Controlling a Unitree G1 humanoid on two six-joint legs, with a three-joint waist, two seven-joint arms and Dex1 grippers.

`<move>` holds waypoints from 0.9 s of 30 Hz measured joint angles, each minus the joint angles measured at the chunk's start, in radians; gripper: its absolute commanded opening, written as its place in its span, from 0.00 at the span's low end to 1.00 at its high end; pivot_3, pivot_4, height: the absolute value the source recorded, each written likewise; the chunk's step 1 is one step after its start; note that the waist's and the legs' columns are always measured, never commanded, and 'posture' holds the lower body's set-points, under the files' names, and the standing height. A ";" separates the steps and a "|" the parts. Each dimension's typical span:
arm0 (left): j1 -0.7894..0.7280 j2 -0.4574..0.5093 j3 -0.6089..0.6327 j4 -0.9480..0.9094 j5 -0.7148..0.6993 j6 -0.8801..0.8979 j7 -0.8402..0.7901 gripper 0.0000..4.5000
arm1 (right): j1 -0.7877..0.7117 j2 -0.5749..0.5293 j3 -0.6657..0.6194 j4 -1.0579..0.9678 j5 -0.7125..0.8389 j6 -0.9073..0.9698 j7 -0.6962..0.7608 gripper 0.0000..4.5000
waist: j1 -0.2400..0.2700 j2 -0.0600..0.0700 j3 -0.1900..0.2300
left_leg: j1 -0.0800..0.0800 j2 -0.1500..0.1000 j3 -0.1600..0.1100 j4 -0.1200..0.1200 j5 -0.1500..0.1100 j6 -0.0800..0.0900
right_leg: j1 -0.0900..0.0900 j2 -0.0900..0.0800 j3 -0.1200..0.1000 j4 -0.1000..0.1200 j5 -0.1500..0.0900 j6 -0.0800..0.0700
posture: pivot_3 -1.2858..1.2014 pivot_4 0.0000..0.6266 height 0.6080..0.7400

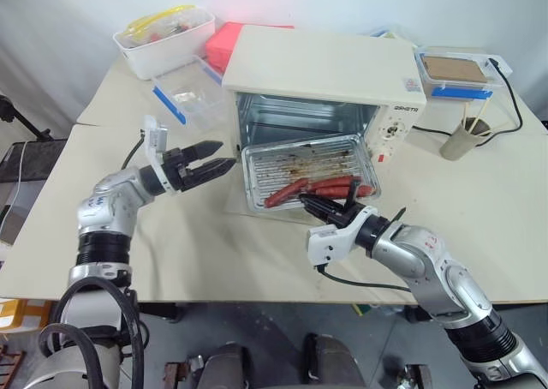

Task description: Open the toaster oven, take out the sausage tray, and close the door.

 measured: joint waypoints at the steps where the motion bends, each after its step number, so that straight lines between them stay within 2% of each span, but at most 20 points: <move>1: 0.009 0.025 0.001 -0.025 -0.013 0.088 0.020 1.00 | 0.000 -0.001 -0.002 -0.004 0.004 -0.001 0.008 0.02 | 0.000 0.000 0.000 | 0.000 0.000 -0.001 0.000 0.000 0.000 | 0.000 0.000 0.000 0.000 0.000 0.000 | 0.52 0.24 1.00; 5: 0.014 0.075 0.032 -0.122 -0.131 0.548 0.125 1.00 | -0.004 -0.024 -0.007 -0.010 0.036 -0.032 0.042 0.02 | 0.001 0.000 0.000 | 0.000 0.000 -0.006 0.000 0.000 0.000 | 0.000 0.000 0.001 0.000 0.000 0.000 | 0.52 0.24 1.00; 7: 0.003 0.059 0.067 -0.134 -0.183 0.729 0.185 1.00 | -0.012 -0.031 -0.007 -0.009 0.051 -0.053 0.054 0.02 | 0.001 0.000 0.000 | 0.001 0.000 -0.006 0.000 0.000 0.000 | 0.000 0.000 0.002 0.001 0.000 0.000 | 0.52 0.24 1.00; 9: -0.009 0.019 0.117 -0.145 -0.222 0.831 0.245 1.00 | -0.027 -0.031 -0.007 -0.001 0.060 -0.070 0.056 0.02 | 0.000 0.000 0.000 | 0.001 0.000 -0.006 0.000 0.000 0.000 | 0.000 0.000 0.002 0.001 0.000 0.000 | 0.52 0.24 1.00; 15: -0.035 -0.104 0.257 -0.173 -0.265 0.965 0.418 1.00 | -0.077 -0.026 -0.005 0.040 0.072 -0.103 0.057 0.02 | -0.003 0.000 0.000 | 0.002 0.000 -0.006 0.000 0.000 0.000 | 0.000 0.000 0.003 0.001 0.000 0.000 | 0.52 0.24 1.00; 19: -0.053 -0.182 0.342 -0.174 -0.277 1.022 0.513 0.84 | -0.078 -0.023 0.000 0.053 0.087 -0.115 0.071 0.00 | -0.001 0.000 0.000 | 0.002 0.000 -0.006 0.000 0.000 0.000 | 0.000 0.000 0.003 0.001 0.000 0.000 | 0.52 0.24 1.00; 23: -0.064 -0.244 0.381 -0.190 -0.281 1.052 0.601 0.56 | -0.081 -0.015 0.004 0.053 0.106 -0.132 0.088 0.00 | -0.001 0.000 0.000 | 0.002 0.000 -0.006 0.000 0.000 0.000 | 0.000 0.000 0.003 0.001 0.000 0.000 | 0.52 0.24 1.00; 27: -0.064 -0.261 0.385 -0.186 -0.313 1.057 0.669 0.29 | -0.081 -0.014 0.004 0.054 0.110 -0.134 0.097 0.00 | -0.002 0.000 0.000 | 0.003 0.000 -0.006 0.000 0.000 -0.001 | 0.001 0.000 0.003 0.001 0.000 0.000 | 0.52 0.24 1.00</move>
